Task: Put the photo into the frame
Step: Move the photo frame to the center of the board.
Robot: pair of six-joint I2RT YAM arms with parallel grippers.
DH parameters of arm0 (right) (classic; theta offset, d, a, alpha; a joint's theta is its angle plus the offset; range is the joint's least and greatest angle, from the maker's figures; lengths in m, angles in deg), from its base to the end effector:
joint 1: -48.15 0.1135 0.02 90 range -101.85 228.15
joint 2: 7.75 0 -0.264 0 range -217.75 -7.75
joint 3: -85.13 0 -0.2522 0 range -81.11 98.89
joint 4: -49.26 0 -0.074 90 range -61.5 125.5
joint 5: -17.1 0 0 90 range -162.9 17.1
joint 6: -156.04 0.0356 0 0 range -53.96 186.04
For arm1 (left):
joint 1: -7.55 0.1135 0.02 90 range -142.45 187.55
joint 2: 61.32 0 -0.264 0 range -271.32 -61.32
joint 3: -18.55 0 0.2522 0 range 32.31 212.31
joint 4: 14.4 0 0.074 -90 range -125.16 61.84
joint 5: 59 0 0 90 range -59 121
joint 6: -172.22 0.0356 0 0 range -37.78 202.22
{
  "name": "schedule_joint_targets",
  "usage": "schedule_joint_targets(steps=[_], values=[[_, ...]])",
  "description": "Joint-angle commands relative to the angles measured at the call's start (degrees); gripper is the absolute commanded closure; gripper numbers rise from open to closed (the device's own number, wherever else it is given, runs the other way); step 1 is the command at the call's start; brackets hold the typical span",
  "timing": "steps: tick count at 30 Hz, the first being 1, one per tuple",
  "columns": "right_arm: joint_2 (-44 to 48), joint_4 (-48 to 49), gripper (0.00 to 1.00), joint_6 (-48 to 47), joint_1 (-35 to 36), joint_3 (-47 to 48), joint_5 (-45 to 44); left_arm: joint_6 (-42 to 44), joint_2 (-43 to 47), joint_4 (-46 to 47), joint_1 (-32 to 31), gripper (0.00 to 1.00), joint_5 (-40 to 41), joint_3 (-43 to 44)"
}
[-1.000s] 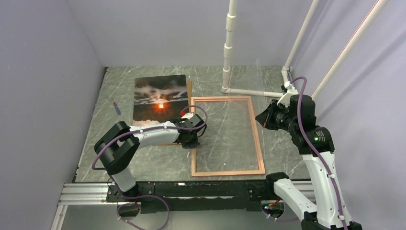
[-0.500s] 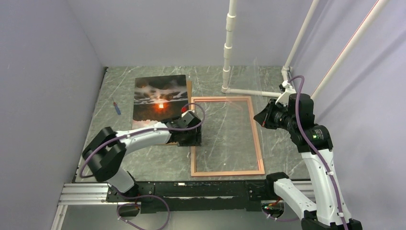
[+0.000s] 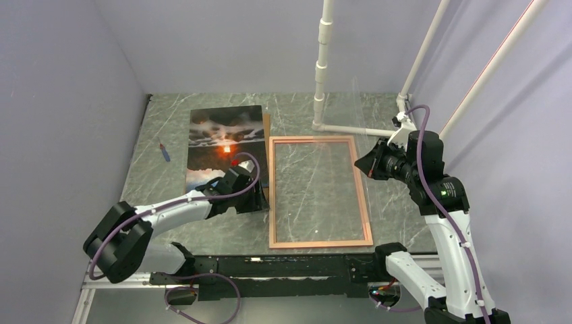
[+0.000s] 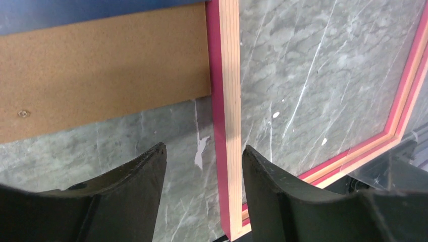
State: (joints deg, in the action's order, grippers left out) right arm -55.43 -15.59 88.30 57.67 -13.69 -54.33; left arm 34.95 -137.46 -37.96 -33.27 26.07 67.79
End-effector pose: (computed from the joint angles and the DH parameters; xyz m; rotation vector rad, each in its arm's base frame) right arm 0.1407 0.0351 0.3918 0.0423 2.1590 0.6689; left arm 0.1882 -0.1666 0.1713 -0.1064 2.6057 -0.7323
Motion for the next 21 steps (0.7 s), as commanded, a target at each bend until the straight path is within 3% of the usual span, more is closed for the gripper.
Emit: schedule_joint_targets(steps=[1,9,21], values=[[-0.1,6.4,1.00,0.9,0.0,1.0,3.5,1.8,4.8,6.8,0.5,0.41,-2.7,-2.5],[-0.9,11.7,1.00,5.1,0.0,-1.7,8.5,1.4,4.8,11.6,0.5,0.51,-4.0,-6.5],[-2.2,21.3,1.00,14.1,0.0,-9.1,14.0,1.5,0.0,11.0,0.2,0.62,-4.8,-5.1]])
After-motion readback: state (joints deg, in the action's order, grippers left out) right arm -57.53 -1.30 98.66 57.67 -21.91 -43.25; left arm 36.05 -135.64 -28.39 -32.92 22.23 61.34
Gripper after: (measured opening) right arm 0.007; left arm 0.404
